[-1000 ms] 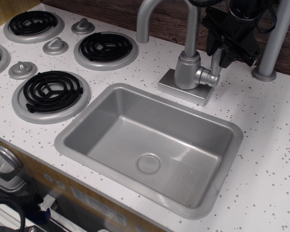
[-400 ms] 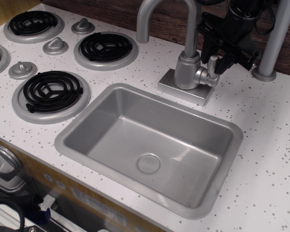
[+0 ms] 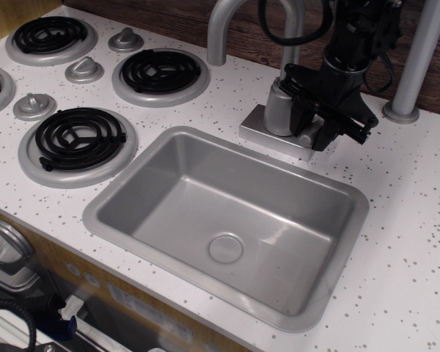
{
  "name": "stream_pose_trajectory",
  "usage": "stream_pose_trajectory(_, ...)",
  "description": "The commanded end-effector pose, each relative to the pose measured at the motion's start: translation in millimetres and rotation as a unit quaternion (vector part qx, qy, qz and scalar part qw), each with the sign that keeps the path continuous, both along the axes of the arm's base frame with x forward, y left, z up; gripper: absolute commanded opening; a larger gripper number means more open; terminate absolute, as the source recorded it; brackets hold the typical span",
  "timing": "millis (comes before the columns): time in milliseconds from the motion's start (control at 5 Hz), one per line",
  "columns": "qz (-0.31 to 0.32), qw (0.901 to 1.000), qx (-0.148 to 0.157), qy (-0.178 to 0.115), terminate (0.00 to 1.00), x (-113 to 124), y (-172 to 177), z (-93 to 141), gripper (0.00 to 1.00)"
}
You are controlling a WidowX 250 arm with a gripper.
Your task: Lever vertical to front
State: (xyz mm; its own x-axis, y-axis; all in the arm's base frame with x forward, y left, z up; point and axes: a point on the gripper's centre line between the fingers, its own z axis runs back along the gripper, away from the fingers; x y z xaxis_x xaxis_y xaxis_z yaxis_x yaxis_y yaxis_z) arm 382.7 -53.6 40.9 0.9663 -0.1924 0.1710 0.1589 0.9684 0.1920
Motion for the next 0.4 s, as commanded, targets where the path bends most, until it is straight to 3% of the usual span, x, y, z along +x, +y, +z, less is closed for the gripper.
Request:
stream_pose_trajectory(0, 0.018, 0.9995, -0.008, -0.025, 0.0, 2.4, 12.5, 10.2, 0.0)
stream_pose_trajectory(200, 0.029, 0.9994, 0.002, -0.016, 0.0, -1.5, 9.7, 18.0, 1.0)
